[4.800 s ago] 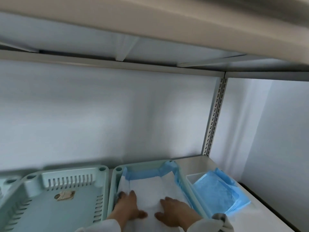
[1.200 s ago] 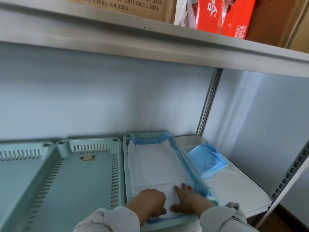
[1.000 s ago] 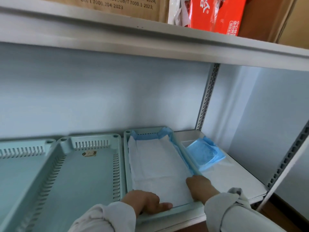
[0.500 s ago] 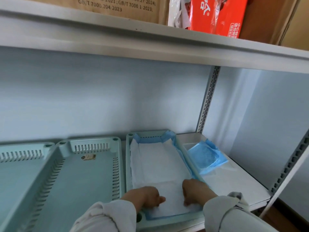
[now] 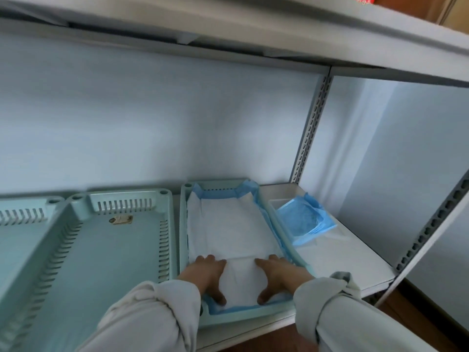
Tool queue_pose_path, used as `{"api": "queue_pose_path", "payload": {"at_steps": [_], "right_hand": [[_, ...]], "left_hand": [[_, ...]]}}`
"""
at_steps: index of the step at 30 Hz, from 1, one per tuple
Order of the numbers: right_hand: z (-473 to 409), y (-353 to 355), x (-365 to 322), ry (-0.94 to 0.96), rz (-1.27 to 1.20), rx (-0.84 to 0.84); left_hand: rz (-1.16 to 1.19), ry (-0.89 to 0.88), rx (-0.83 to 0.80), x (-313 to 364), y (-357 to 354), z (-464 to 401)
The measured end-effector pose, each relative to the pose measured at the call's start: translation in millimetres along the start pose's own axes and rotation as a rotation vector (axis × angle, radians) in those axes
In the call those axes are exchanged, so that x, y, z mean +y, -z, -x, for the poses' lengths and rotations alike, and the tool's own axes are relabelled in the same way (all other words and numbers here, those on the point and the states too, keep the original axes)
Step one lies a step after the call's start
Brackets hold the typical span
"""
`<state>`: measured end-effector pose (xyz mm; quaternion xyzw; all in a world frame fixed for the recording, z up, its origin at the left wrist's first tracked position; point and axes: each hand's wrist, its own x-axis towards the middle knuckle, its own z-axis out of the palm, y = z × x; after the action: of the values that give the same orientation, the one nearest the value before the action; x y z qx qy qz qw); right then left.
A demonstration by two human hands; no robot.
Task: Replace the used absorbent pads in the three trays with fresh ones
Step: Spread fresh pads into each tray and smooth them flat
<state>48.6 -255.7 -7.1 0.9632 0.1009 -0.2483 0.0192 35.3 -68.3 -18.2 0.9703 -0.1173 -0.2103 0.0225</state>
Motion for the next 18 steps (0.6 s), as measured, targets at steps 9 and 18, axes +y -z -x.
{"api": "queue_pose_path", "payload": {"at_steps": [9,18], "right_hand": [[-1.2,-0.6,-1.7,-0.022,-0.010,-0.016],[-10.8,0.0,3.6,-0.039,0.013,-0.062]], "left_hand": [[-0.037,0.021,-0.008,-1.2,-4.5,-6.7],[-0.123,0.012,0.024,1.3,-3.2,-11.0]]}}
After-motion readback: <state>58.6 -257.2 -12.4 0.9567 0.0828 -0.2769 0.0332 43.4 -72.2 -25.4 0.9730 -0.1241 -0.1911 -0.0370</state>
